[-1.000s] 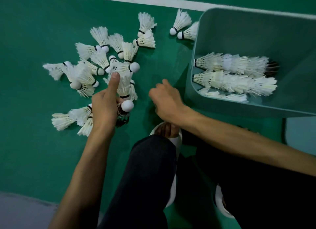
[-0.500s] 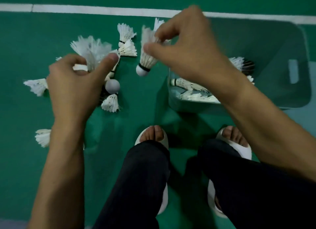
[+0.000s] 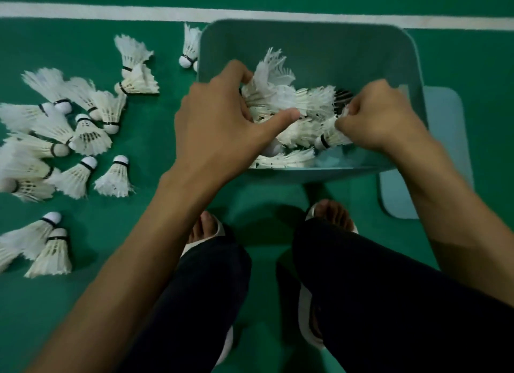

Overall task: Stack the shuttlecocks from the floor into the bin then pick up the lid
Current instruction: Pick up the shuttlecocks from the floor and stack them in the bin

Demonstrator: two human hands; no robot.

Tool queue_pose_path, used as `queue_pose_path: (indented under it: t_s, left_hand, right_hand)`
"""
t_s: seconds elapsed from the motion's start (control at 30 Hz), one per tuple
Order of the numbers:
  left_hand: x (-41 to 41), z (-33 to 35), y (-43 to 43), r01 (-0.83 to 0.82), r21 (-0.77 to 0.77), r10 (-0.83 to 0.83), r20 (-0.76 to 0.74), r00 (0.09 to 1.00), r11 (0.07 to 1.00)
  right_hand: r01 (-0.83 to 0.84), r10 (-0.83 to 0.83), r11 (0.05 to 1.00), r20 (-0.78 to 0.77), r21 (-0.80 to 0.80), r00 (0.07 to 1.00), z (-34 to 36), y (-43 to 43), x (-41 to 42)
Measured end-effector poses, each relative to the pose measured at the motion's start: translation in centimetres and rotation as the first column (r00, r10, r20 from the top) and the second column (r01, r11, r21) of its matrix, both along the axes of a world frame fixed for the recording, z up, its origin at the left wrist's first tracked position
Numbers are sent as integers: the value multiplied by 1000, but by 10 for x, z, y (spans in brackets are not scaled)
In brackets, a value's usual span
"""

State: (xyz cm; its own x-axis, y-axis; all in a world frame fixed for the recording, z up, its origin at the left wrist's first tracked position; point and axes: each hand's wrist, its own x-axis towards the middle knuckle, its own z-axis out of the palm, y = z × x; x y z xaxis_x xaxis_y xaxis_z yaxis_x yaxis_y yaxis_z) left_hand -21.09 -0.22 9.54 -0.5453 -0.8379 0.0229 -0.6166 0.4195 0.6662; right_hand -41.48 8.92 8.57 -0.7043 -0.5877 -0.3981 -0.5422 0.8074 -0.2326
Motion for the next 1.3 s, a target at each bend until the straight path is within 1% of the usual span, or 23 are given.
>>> queue_pose_path:
  t_s: [0.1, 0.2, 0.27, 0.33, 0.43, 0.53, 0.6, 0.67, 0.73, 0.83, 0.87, 0.9, 0.93, 0.97, 1.0, 1.03, 1.07, 1.1, 1.13, 1.17, 1.23, 1.27, 1.3]
  left_hand:
    - [-17, -20, -7, 56, 5, -56, 90, 994, 998]
    - [-28, -38, -14, 110, 6, -109, 237, 965, 994]
    - [-34, -45, -16, 144, 23, -145, 292, 946, 989]
    - [-37, -50, -17, 178, 54, -186, 322, 928, 982]
    - [-38, -55, -19, 213, 93, -232, 362, 903, 973]
    - [-39, -57, -21, 242, 119, -269, 370, 889, 963]
    - [-39, -57, -21, 240, 142, -276, 358, 892, 960]
    - [-38, -58, -22, 238, 176, -286, 346, 894, 955]
    - [-38, -57, -22, 224, 213, -286, 330, 900, 951]
    - [-38, -54, -22, 178, 252, -247, 273, 930, 951]
    - [-38, -53, -22, 160, 259, -225, 245, 943, 953]
    - [-38, -52, -23, 138, 269, -199, 215, 956, 953]
    - [-37, -50, -23, 108, 286, -165, 184, 969, 952]
    - [-37, -47, -23, 75, 312, -129, 156, 979, 947]
    - [-38, -45, -23, 45, 342, -94, 128, 987, 939]
    - [-39, -42, -24, 24, 375, -66, 98, 993, 927]
    - [-40, -38, -23, 19, 409, -50, 65, 997, 912]
    - [-42, -34, -23, 26, 442, -48, 37, 998, 897]
    - [-45, -31, -22, 43, 474, -56, 15, 998, 880]
    - [-48, -29, -21, 63, 503, -70, -4, 998, 862]
    - [-54, -27, -19, 104, 552, -94, -46, 994, 827]
    - [-57, -28, -17, 110, 560, -95, -56, 994, 821]
    - [-58, -28, -15, 102, 543, -94, -43, 995, 834]
  right_hand:
    - [-11, 13, 992, -17, 127, 1000, -19, 7, -16]
    - [-62, 68, 982, -30, 176, 997, -34, 8, -24]
    - [-91, 84, 972, 43, 217, 996, -41, 4, -27]
    - [-81, 27, 962, 202, 262, 979, -48, -2, -29]
    - [9, -125, 962, 409, 274, 904, -56, -9, -23]
    - [100, -281, 938, 559, 333, 780, -65, -13, -17]
    - [151, -364, 916, 615, 371, 700, -66, -16, -16]
    - [203, -410, 905, 640, 374, 650, -67, -18, -18]
    - [206, -408, 906, 634, 369, 657, -67, -18, -18]
    - [131, -339, 922, 595, 364, 729, -64, -19, -14]
    - [83, -293, 929, 576, 362, 763, -59, -20, -12]
    - [8, -207, 937, 534, 350, 820, -53, -19, -9]
    - [-90, -82, 936, 458, 341, 885, -46, -19, -8]
    - [-182, 55, 928, 365, 324, 929, -36, -19, -6]
    - [-245, 169, 924, 259, 295, 951, -23, -18, -4]
    - [-259, 217, 930, 180, 261, 960, -11, -17, -3]
    - [-249, 226, 947, 129, 202, 965, 0, -16, -6]
    - [-223, 212, 968, 104, 111, 972, 11, -17, -9]
    - [-205, 206, 978, 65, -22, 976, 19, -18, -13]
    - [-218, 227, 963, 37, -160, 973, 27, -19, -15]
    - [-282, 311, 897, 32, -341, 950, 43, -18, -16]
    - [-277, 317, 879, 42, -389, 948, 47, -18, -15]
    - [-235, 277, 883, 45, -406, 960, 48, -17, -14]
